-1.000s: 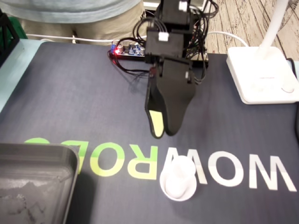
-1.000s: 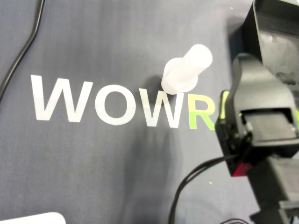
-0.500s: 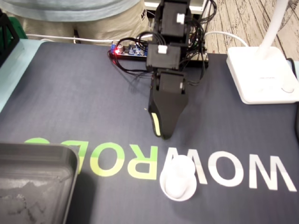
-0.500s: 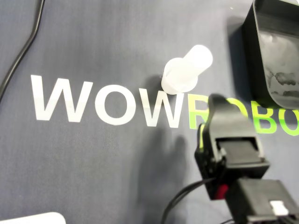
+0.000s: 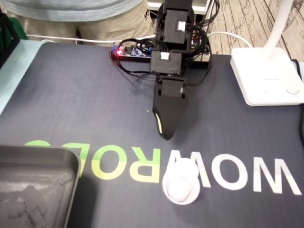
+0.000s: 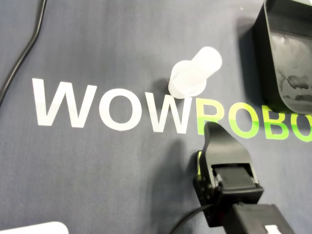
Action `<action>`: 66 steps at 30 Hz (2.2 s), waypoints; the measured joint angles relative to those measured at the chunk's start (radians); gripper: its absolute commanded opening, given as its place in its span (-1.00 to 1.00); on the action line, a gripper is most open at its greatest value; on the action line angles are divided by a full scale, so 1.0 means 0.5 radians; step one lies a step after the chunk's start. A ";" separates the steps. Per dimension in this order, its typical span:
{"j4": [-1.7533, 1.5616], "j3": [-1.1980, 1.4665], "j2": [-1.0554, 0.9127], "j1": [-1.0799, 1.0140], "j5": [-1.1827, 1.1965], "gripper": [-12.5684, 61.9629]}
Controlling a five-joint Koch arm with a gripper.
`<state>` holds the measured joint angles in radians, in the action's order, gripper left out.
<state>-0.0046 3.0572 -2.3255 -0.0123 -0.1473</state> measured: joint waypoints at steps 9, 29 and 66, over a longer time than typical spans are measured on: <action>0.028 0.000 0.000 -0.012 0.006 0.24; 0.028 0.003 0.000 -0.015 0.055 0.25; 0.028 0.003 0.000 -0.015 0.058 0.25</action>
<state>0.0092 3.0588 -2.3255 -0.0199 -0.1181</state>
